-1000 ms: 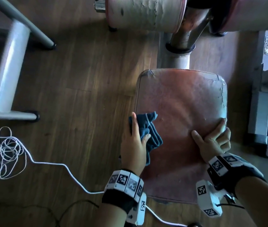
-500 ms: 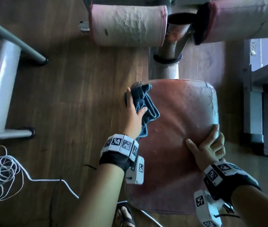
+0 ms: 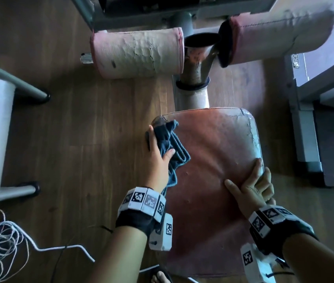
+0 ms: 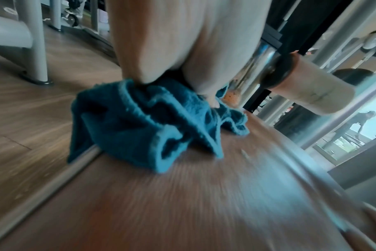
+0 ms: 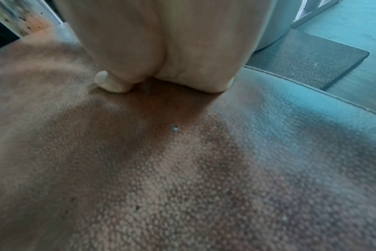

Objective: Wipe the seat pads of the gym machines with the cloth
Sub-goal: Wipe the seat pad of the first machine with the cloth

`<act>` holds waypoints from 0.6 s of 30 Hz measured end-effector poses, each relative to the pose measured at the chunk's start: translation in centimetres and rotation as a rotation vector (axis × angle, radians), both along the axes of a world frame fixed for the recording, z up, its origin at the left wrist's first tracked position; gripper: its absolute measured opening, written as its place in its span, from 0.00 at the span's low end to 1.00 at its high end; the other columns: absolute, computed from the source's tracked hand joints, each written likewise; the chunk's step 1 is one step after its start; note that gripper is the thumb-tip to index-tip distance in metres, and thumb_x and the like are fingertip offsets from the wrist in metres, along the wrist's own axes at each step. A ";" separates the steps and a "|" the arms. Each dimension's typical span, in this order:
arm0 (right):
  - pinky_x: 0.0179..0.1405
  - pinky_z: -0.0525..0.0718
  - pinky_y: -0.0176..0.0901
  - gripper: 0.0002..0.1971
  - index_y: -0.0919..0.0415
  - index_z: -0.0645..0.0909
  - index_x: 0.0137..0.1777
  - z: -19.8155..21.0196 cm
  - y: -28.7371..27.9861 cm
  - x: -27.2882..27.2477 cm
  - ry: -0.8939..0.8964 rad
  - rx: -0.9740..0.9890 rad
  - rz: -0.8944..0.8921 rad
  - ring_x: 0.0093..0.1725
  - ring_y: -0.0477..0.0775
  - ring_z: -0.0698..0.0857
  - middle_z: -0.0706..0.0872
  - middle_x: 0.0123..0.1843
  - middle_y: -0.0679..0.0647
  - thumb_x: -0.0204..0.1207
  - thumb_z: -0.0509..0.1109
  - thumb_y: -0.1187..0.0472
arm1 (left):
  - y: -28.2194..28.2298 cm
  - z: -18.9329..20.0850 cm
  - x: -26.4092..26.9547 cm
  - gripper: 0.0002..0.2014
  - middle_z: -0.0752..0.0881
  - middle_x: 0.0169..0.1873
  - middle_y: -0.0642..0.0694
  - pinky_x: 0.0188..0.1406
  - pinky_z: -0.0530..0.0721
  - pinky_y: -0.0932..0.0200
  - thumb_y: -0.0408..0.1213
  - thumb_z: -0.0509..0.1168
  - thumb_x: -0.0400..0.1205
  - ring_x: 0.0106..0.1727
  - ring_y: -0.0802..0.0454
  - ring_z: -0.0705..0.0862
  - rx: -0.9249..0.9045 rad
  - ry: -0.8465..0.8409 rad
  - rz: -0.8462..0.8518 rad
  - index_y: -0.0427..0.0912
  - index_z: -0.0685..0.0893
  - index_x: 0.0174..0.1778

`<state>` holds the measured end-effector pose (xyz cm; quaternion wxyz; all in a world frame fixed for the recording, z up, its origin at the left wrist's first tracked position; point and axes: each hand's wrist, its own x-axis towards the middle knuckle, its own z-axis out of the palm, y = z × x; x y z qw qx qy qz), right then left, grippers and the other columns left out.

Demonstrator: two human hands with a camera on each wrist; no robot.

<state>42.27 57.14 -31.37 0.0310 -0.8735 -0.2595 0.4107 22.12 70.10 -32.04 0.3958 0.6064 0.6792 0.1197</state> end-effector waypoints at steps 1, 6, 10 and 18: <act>0.80 0.47 0.67 0.51 0.38 0.22 0.78 0.1 0.0 -0.1 -0.003 -0.001 0.001 0.83 0.63 0.42 0.29 0.83 0.49 0.74 0.62 0.33 | -1.2 0.2 -0.2 0.42 0.64 0.82 0.41 0.74 0.73 0.44 0.49 0.64 0.83 0.75 0.42 0.74 0.029 0.046 -0.029 0.55 0.41 0.85; 0.80 0.46 0.67 0.51 0.39 0.25 0.79 0.1 0.1 -0.2 0.002 0.015 -0.014 0.83 0.63 0.41 0.29 0.83 0.51 0.74 0.63 0.33 | -2.1 -0.6 -0.6 0.46 0.52 0.85 0.42 0.79 0.65 0.39 0.52 0.64 0.82 0.82 0.41 0.63 0.042 0.070 -0.092 0.61 0.33 0.82; 0.80 0.44 0.66 0.52 0.38 0.23 0.78 -0.2 0.2 -0.1 -0.004 0.004 -0.018 0.82 0.62 0.39 0.28 0.82 0.50 0.73 0.63 0.32 | 1.2 -0.9 0.9 0.43 0.57 0.83 0.37 0.76 0.68 0.41 0.47 0.65 0.83 0.78 0.36 0.68 0.039 0.039 -0.016 0.52 0.42 0.85; 0.79 0.46 0.69 0.52 0.41 0.25 0.80 -0.7 -0.2 0.0 -0.044 0.038 0.012 0.82 0.64 0.41 0.30 0.83 0.54 0.73 0.63 0.31 | 0.0 -0.9 4.2 0.37 0.43 0.85 0.41 0.73 0.50 0.20 0.58 0.56 0.84 0.84 0.32 0.41 0.276 0.480 -0.286 0.53 0.48 0.86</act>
